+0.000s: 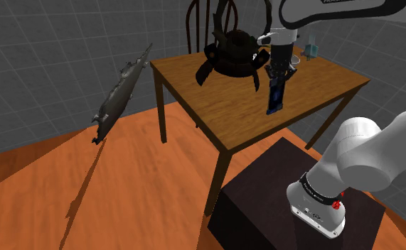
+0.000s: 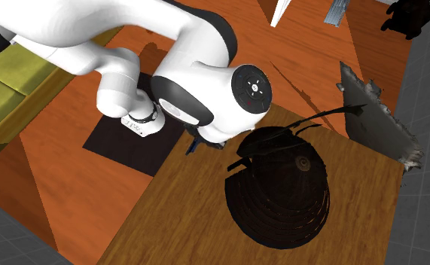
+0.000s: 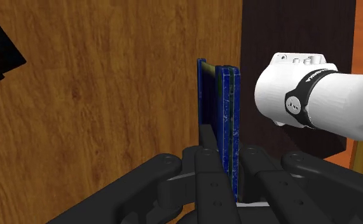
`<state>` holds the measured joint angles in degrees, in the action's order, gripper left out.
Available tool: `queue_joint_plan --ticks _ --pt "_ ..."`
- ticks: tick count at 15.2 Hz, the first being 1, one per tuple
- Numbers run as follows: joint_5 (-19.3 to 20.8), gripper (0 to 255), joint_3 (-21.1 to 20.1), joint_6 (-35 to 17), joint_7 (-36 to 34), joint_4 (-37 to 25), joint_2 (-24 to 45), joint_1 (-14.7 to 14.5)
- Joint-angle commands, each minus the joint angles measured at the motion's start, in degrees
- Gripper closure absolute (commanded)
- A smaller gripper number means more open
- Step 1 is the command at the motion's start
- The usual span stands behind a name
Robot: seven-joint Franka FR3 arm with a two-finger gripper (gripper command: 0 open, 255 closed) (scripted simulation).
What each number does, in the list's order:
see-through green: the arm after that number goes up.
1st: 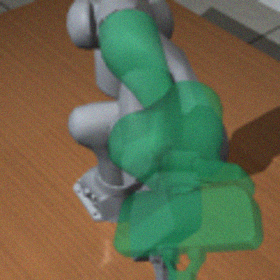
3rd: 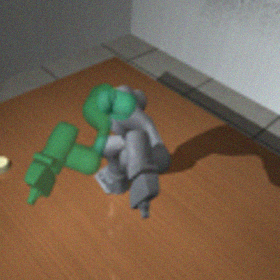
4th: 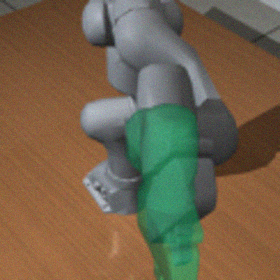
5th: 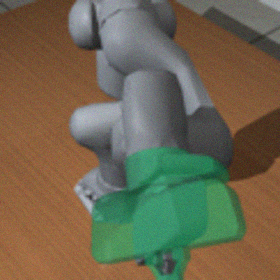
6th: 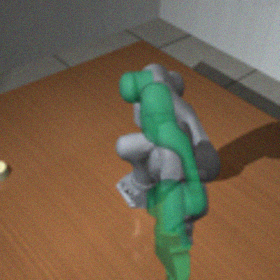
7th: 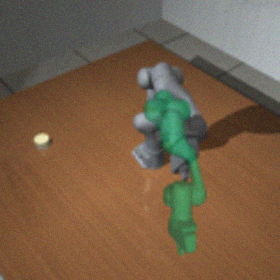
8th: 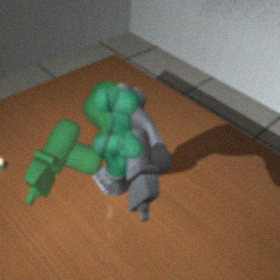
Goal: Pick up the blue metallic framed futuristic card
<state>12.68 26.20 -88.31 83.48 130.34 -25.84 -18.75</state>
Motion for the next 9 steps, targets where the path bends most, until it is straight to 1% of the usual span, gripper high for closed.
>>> queue_joint_plan --ticks 1,9 --pt "-0.11 255 -0.30 1.59 0.00 -1.31 -0.27 -0.04" --pt "-0.64 255 -1.20 7.70 0.31 -7.34 -0.33 -0.31"
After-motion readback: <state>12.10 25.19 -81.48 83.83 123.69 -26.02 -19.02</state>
